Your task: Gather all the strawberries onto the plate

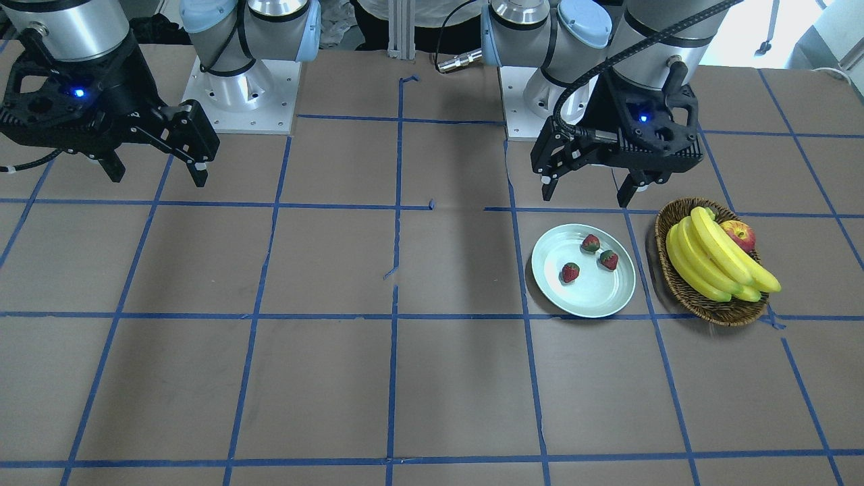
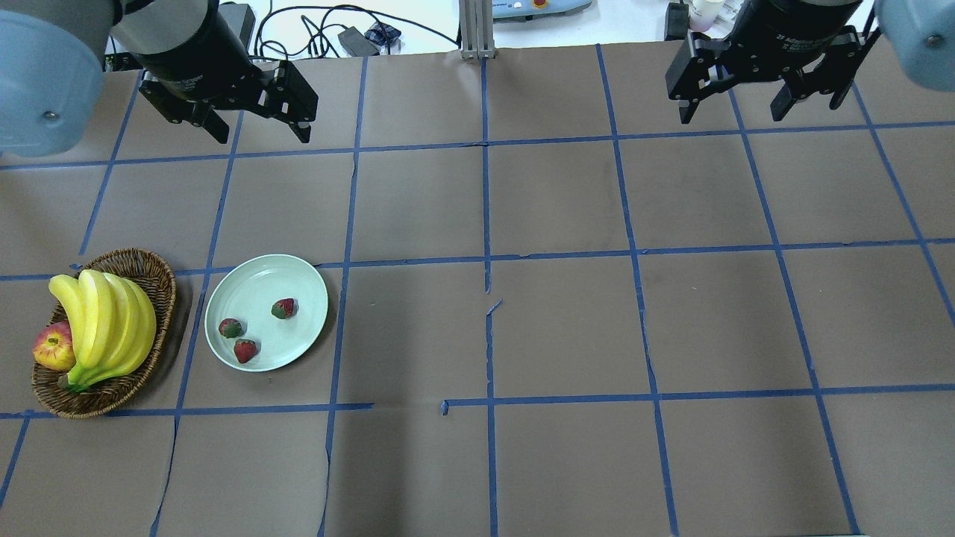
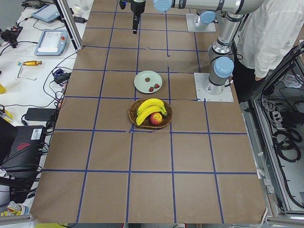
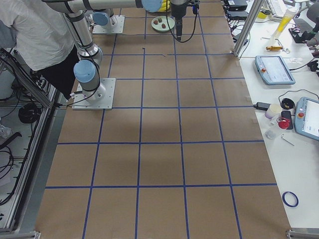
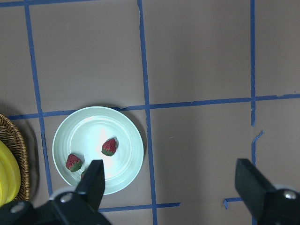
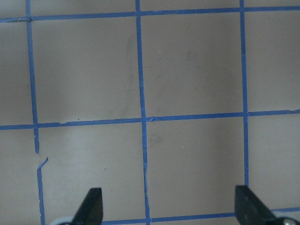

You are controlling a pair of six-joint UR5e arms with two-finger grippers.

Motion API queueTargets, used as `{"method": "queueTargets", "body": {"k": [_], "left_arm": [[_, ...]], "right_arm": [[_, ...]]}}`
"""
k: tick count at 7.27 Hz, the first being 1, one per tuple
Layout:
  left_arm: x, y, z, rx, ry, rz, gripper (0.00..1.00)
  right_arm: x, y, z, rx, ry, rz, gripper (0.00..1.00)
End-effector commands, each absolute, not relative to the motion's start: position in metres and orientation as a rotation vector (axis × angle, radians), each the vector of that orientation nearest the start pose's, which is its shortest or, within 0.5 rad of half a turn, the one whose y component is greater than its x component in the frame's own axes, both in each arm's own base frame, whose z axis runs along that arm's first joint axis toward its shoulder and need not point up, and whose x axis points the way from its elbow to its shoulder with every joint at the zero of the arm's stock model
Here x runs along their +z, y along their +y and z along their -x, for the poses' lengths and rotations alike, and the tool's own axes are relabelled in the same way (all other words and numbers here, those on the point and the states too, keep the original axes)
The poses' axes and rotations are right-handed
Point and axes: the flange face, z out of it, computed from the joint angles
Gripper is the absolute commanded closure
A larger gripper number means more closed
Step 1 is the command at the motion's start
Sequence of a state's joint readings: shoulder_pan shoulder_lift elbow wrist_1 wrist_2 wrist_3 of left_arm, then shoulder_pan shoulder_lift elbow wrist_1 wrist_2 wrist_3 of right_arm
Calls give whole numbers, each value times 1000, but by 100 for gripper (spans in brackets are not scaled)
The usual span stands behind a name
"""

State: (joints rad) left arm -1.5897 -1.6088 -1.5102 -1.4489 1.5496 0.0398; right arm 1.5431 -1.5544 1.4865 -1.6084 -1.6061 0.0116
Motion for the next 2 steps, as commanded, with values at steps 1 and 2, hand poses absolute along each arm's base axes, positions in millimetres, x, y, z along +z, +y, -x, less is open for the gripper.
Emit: {"method": "queueTargets", "body": {"k": [1, 2], "left_arm": [[516, -523, 144, -242, 3144, -84, 0], [514, -523, 145, -232, 3147, -74, 0]], "right_arm": [[524, -510, -115, -161, 3183, -74, 0], [524, -510, -117, -160, 3171, -73, 0]]}}
